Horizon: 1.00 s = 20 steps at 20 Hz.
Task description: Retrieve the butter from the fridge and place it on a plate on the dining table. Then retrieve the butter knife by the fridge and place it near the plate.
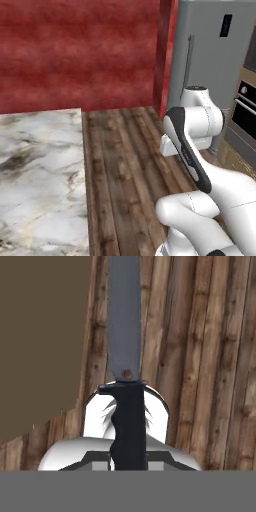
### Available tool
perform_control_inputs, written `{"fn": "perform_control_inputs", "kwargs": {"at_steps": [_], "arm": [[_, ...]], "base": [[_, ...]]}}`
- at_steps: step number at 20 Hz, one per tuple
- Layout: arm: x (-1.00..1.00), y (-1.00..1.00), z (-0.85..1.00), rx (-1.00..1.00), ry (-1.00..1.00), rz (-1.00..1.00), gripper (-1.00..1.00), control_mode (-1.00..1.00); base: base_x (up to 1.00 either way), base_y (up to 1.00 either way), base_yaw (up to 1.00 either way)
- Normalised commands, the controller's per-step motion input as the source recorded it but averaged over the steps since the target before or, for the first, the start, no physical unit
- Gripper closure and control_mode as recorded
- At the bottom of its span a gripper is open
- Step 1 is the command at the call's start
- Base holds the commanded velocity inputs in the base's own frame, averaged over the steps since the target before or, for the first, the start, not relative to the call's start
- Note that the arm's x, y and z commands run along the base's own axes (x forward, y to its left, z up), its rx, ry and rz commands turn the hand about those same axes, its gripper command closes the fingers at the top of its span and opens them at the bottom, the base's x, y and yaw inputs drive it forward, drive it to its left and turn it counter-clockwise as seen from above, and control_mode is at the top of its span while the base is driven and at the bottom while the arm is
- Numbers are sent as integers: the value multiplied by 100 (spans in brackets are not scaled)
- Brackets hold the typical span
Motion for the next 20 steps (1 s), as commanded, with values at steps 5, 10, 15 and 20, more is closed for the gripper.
{"fn": "perform_control_inputs", "kwargs": {"at_steps": [5,10,15,20], "arm": [[0,0,0,0,0,0,100,100],[0,0,0,0,0,0,100,100],[0,0,0,0,0,0,100,100],[0,0,0,0,0,0,100,100]], "base": [[99,-29,-10],[100,2,-15],[100,4,-6],[100,4,-4]]}}
